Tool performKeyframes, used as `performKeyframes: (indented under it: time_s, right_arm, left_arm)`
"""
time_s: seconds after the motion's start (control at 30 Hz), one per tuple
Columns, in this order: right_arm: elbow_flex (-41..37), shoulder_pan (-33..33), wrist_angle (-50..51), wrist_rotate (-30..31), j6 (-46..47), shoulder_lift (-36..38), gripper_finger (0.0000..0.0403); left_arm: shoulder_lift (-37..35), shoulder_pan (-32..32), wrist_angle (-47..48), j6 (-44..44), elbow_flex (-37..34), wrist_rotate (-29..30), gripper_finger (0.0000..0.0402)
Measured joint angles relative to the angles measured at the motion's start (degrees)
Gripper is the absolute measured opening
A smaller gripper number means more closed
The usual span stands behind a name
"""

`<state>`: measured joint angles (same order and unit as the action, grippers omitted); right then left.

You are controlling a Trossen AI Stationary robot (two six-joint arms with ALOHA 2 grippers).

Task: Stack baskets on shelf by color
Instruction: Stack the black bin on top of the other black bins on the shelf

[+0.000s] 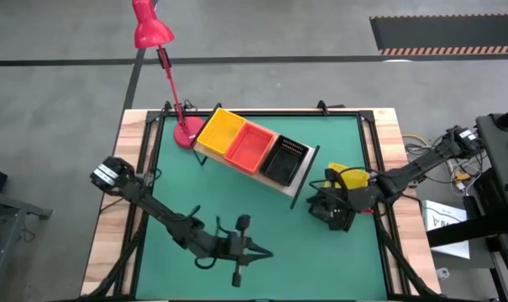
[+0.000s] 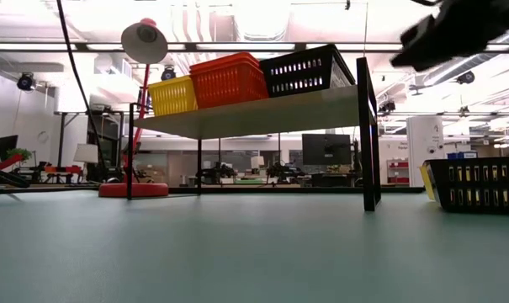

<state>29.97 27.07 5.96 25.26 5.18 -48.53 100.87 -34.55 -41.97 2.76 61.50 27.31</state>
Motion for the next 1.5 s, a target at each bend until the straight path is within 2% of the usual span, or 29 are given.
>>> performKeyframes:
  time_s: [0.13, 0.37, 0.5, 0.57, 0.77, 0.9, 1.0, 1.23, 1.5]
  right_arm:
    - [1.1, 2.2, 6.3, -0.2, 7.2, -0.1, 0.0009]
    - [3.2, 5.0, 7.5, -3.2, 15.4, -2.0, 0.0009]
    - [6.0, 7.9, 10.5, -4.8, 19.7, -5.8, 0.0009]
    - [8.8, 9.3, 16.2, -5.9, 23.3, -8.3, 0.0009]
    - [19.6, 11.4, 41.3, -17.0, 35.4, -18.6, 0.0009]
    - [23.7, 12.0, 53.7, -26.0, 36.8, -25.4, 0.0009]
    - [25.6, 13.3, 57.1, -30.2, 33.9, -28.9, 0.0009]
    - [29.0, 15.8, 62.0, -30.3, 29.8, -31.8, 0.0021]
    - [28.2, 15.8, 68.1, -28.2, 26.8, -31.8, 0.0095]
  left_arm:
    - [1.0, 0.4, 10.1, 2.8, 4.1, 0.2, 0.0001]
    - [1.4, 0.5, 29.5, 4.4, 10.5, 0.2, 0.0001]
    - [1.0, 0.5, 35.4, 4.3, 11.9, 0.2, 0.0001]
    - [0.4, 0.4, 35.6, 3.9, 11.6, 0.2, 0.0001]
    - [-0.7, 0.4, 35.6, 0.2, 10.4, 0.2, 0.0001]
    - [-1.4, 0.4, 35.6, -1.8, 10.4, 0.2, 0.0001]
    - [-1.9, 0.3, 35.5, -2.1, 10.4, 0.2, 0.0001]
    - [-2.2, 0.1, 35.4, -4.6, 10.5, 0.2, 0.0001]
    - [-2.7, -0.1, 35.4, -7.5, 10.6, 0.2, 0.0001]
